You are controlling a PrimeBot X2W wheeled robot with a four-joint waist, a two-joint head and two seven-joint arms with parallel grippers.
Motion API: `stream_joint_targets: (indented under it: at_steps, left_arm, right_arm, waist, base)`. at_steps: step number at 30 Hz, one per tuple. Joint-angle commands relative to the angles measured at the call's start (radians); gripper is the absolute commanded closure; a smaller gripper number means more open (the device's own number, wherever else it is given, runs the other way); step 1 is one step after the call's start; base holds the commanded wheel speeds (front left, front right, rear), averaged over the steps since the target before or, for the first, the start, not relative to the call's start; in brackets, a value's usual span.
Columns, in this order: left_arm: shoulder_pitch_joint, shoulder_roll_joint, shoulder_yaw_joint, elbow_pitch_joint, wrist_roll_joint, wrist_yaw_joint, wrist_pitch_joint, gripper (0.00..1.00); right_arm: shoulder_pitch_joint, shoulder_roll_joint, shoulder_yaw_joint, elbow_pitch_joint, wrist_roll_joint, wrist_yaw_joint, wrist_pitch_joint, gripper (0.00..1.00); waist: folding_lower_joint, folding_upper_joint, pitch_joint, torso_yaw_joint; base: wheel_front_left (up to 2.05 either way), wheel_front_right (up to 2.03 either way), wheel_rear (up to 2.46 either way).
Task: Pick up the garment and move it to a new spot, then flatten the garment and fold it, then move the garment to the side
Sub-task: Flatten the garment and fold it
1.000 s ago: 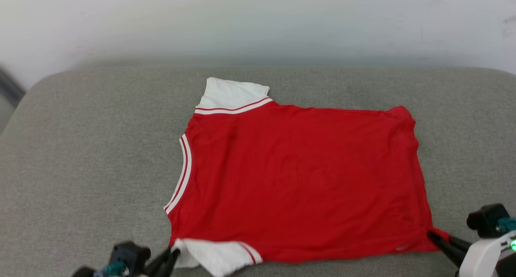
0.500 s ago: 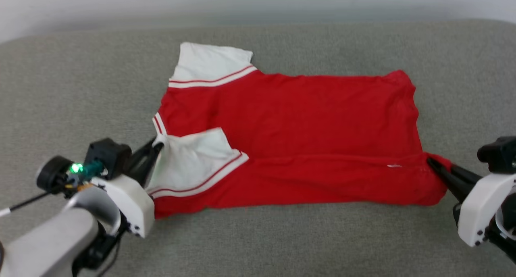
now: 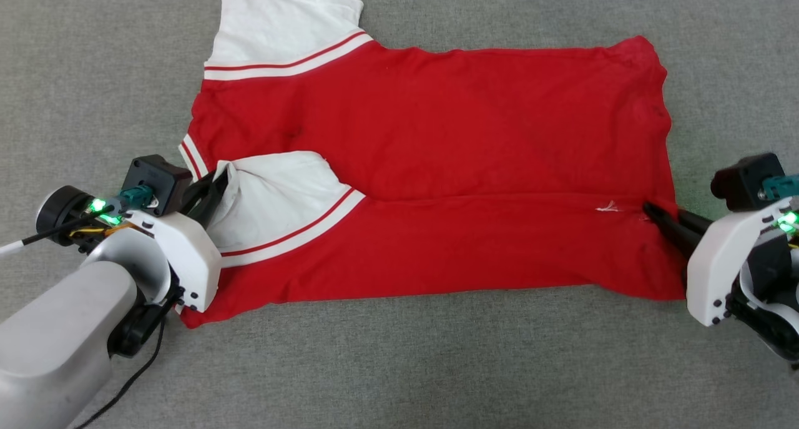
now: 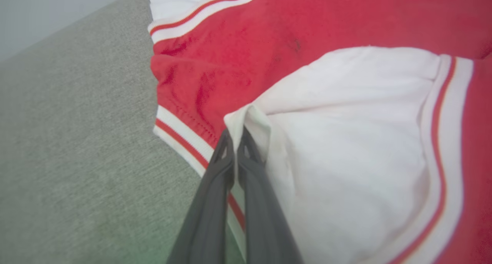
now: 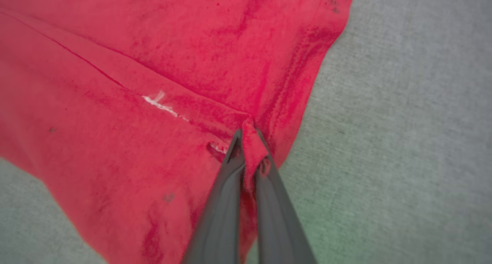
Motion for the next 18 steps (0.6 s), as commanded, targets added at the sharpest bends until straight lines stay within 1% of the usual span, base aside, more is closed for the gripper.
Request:
stream_joint_targets:
  at_steps: [1,3,5,6,8,9,10,11,12,13,16,18]
  left_arm:
    - [-0.007,-0.005,-0.002,0.010,-0.001,-0.005,-0.002,1.00]
    - [-0.005,-0.022,-0.016,0.062,-0.008,-0.030,0.007,1.00]
    - [0.000,-0.050,-0.026,0.100,-0.016,-0.047,0.009,1.00]
    - [0.005,-0.066,-0.031,0.113,-0.026,-0.064,0.014,1.00]
    - [0.010,-0.085,-0.031,0.135,-0.033,-0.080,-0.003,1.00]
    - [0.012,-0.091,-0.033,0.146,-0.034,-0.086,-0.007,1.00]
    - [0.013,-0.093,-0.033,0.155,-0.037,-0.089,-0.009,1.00]
    - [0.009,-0.094,-0.029,0.161,-0.039,-0.089,-0.018,0.88]
    - [0.004,-0.091,-0.023,0.162,-0.039,-0.086,-0.025,0.23]
    - [-0.002,-0.087,-0.018,0.164,-0.038,-0.092,-0.035,0.00]
    - [-0.022,-0.075,-0.005,0.145,-0.040,-0.094,-0.043,0.00]
    - [-0.037,-0.056,0.002,0.118,-0.044,-0.092,-0.031,0.00]
  right_arm:
    - [-0.018,0.003,0.006,0.013,-0.005,-0.001,0.005,1.00]
    - [-0.035,0.006,0.035,0.058,-0.011,-0.002,0.005,1.00]
    - [-0.046,0.007,0.064,0.093,-0.005,-0.002,0.004,1.00]
    - [-0.050,0.007,0.073,0.106,0.003,-0.002,0.000,1.00]
    - [-0.062,0.007,0.083,0.118,0.015,-0.001,-0.019,1.00]
    - [-0.065,0.004,0.086,0.121,0.020,-0.001,-0.030,0.84]
    - [-0.065,-0.002,0.085,0.122,0.023,-0.001,-0.042,0.55]
    - [-0.065,-0.007,0.083,0.119,0.022,-0.001,-0.059,0.00]
    - [-0.062,-0.011,0.082,0.114,0.022,-0.001,-0.073,0.00]
    - [-0.058,-0.015,0.079,0.110,0.020,-0.001,-0.089,0.00]
    - [-0.032,-0.028,0.069,0.091,0.028,-0.001,-0.115,0.00]
    - [-0.014,-0.038,0.061,0.076,0.029,-0.001,-0.122,0.00]
  waist:
    - [-0.0002,0.0000,0.008,-0.004]
    - [-0.0002,0.0000,0.010,-0.003]
    - [-0.0002,0.0000,0.004,0.002]
    - [-0.0002,0.0000,-0.001,0.005]
    - [-0.0002,0.0000,-0.016,0.010]
    - [-0.0002,0.0000,-0.026,0.013]
    - [-0.0002,0.0000,-0.036,0.016]
    - [-0.0002,0.0000,-0.048,0.019]
    - [-0.0002,0.0000,-0.059,0.022]
    - [-0.0002,0.0000,-0.073,0.025]
    - [-0.0002,0.0000,-0.108,0.036]
    - [-0.0002,0.0000,-0.128,0.042]
  base:
    - [0.00,0.00,0.00]
    - [0.00,0.00,0.00]
    - [0.00,0.00,0.00]
    - [0.00,0.00,0.00]
    - [0.00,0.00,0.00]
    - [0.00,0.00,0.00]
    - [0.00,0.00,0.00]
    - [0.00,0.00,0.00]
    - [0.00,0.00,0.00]
    - [0.00,0.00,0.00]
    - [0.00,0.00,0.00]
    - [0.00,0.00,0.00]
